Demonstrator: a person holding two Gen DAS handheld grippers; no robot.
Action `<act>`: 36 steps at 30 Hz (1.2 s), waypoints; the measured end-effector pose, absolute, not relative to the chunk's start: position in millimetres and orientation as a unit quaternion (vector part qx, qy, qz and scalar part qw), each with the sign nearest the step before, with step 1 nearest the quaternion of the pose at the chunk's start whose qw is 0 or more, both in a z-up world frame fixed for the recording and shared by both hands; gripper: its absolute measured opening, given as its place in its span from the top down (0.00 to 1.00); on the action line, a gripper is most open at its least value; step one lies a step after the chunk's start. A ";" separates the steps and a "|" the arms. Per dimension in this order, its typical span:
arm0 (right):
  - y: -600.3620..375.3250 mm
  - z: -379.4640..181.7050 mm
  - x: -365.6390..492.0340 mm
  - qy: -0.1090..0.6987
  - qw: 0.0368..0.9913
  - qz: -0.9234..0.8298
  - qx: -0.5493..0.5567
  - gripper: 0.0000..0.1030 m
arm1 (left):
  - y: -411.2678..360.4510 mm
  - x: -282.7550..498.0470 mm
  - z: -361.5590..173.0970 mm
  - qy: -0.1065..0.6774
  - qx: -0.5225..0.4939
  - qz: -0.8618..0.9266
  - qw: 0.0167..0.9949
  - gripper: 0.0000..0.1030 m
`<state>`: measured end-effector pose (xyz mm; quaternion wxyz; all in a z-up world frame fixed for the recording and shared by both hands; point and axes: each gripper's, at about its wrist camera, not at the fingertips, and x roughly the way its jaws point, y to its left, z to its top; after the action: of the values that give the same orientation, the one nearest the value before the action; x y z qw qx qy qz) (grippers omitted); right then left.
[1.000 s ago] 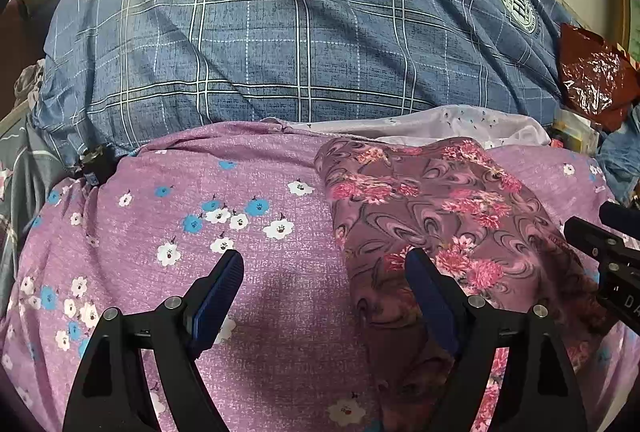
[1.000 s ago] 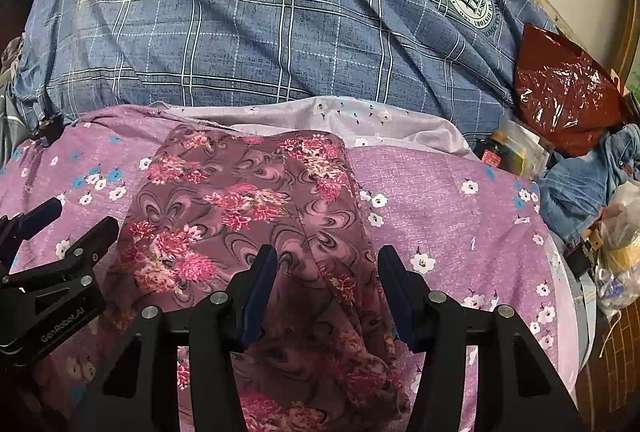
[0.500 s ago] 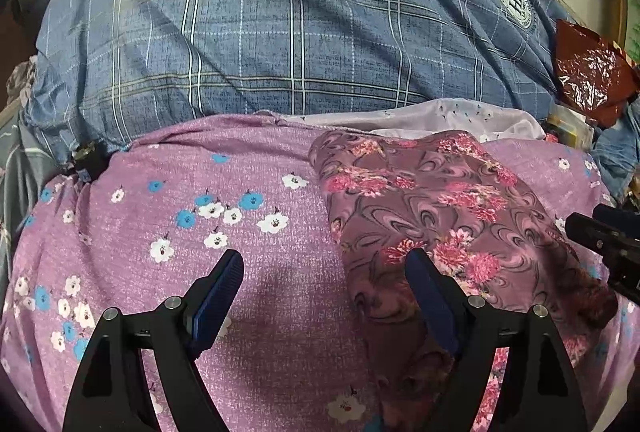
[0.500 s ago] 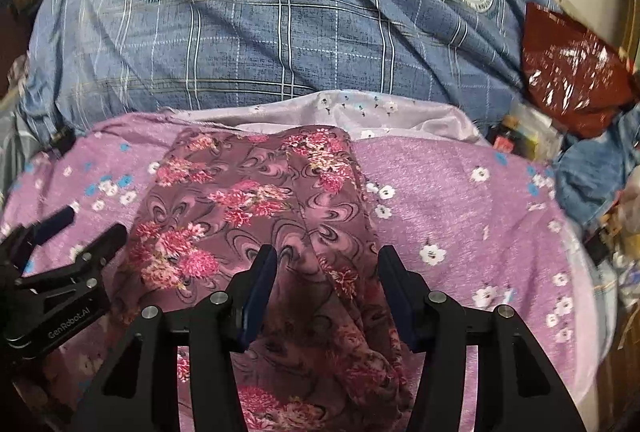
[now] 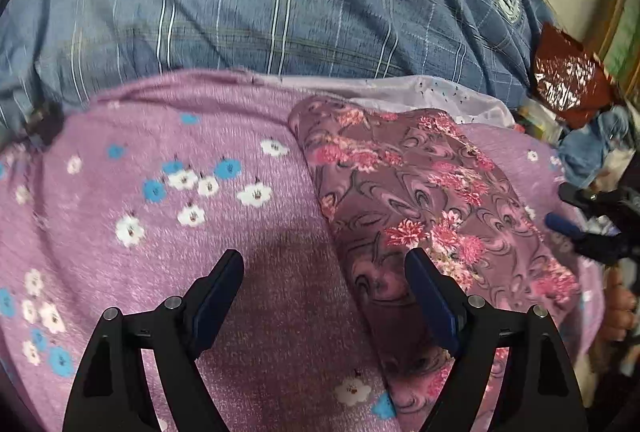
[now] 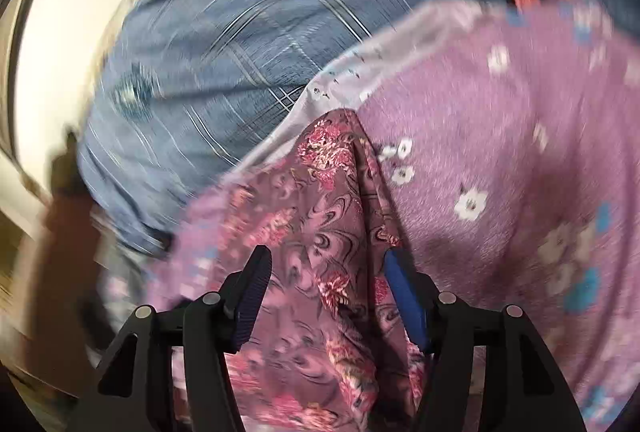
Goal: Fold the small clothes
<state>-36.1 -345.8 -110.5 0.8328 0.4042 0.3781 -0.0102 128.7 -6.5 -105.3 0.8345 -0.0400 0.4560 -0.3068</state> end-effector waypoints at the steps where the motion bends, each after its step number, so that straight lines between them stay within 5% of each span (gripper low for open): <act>1: -350.6 -116.0 -34.4 0.378 0.826 -0.004 0.418 0.40 | -3.7 132.4 -106.9 0.462 -0.050 -0.307 0.831 0.20; 29: -349.1 -162.6 5.7 0.417 0.798 0.047 0.433 0.32 | -38.1 169.2 -146.7 0.524 -0.177 -0.389 0.736 0.22; 33: -335.3 -161.3 11.8 0.431 0.801 0.052 0.413 0.35 | -43.7 172.7 -150.8 0.521 -0.186 -0.384 0.739 0.42; 36: -324.2 -158.8 13.5 0.448 0.808 0.032 0.381 0.53 | -44.8 175.9 -152.6 0.517 -0.191 -0.376 0.745 0.57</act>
<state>13.5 -324.2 -158.8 0.8085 0.3806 0.4478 0.0320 175.9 -44.8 -152.6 0.7453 -0.1909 0.5167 -0.3756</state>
